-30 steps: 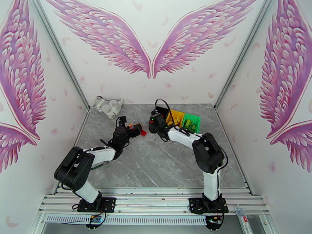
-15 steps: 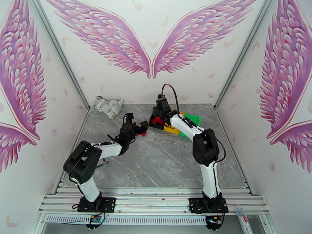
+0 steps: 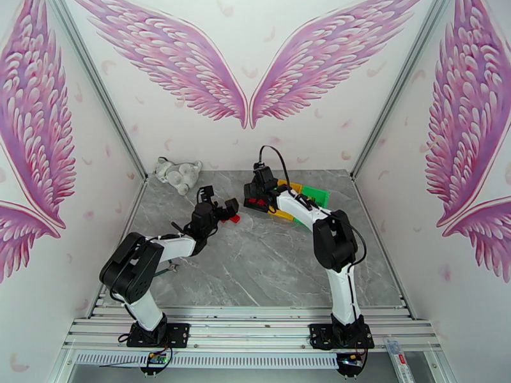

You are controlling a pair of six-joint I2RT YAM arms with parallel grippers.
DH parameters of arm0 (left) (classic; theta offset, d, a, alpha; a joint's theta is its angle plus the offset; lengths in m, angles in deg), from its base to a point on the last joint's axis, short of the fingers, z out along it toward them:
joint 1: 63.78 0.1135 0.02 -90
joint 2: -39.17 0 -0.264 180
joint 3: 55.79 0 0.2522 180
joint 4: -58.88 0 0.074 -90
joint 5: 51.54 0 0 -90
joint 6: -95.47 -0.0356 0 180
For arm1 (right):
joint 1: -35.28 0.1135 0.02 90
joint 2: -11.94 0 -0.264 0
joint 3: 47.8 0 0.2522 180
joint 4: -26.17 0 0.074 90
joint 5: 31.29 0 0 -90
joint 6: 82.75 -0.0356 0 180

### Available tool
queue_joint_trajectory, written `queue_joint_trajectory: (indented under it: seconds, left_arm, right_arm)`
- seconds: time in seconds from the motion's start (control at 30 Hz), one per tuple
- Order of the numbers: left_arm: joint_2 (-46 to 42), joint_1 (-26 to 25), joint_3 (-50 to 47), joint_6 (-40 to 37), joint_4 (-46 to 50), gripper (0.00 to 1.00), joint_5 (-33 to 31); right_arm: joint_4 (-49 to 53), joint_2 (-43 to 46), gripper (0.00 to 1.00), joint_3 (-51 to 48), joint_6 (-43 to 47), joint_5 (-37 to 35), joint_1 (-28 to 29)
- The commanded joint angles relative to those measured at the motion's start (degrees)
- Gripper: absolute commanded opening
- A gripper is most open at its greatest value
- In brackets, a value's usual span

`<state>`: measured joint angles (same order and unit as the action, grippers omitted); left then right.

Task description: Sort the legos into containers by color

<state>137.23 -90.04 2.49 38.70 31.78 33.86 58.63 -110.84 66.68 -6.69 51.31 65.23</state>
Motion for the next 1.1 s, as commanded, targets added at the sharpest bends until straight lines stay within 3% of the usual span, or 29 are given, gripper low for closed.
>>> queue_joint_trajectory:
  seconds: [0.0, 0.17, 0.3, 0.7, 1.07]
  left_arm:
    - [-3.95, 0.73, -2.57, 0.09, -0.97, 0.99, -1.19]
    - [-8.49, 1.69, -6.65, 0.13, -0.86, 0.99, -2.11]
    - [-12.59, 2.99, -10.33, 0.45, -0.93, 0.99, -3.22]
    - [-17.01, 13.93, -19.38, 8.31, -5.21, 0.99, 4.51]
    - [-22.21, 15.45, -22.83, 8.45, -3.63, 0.99, 4.67]
  right_arm:
    - [-1.75, 1.78, 0.79, -1.53, 4.86, 2.57, 3.4]
    - [-1.67, -0.39, 0.74, -1.98, 9.19, 2.32, 6.9]
    - [-0.92, -2.83, 0.63, -1.18, 10.43, 2.71, 8.06]
    - [1.31, -9.69, 0.63, 2.44, 10.72, 4.85, 8.11]
    - [7.92, -14.86, 0.61, 10.48, 10.36, 5.32, 8.14]
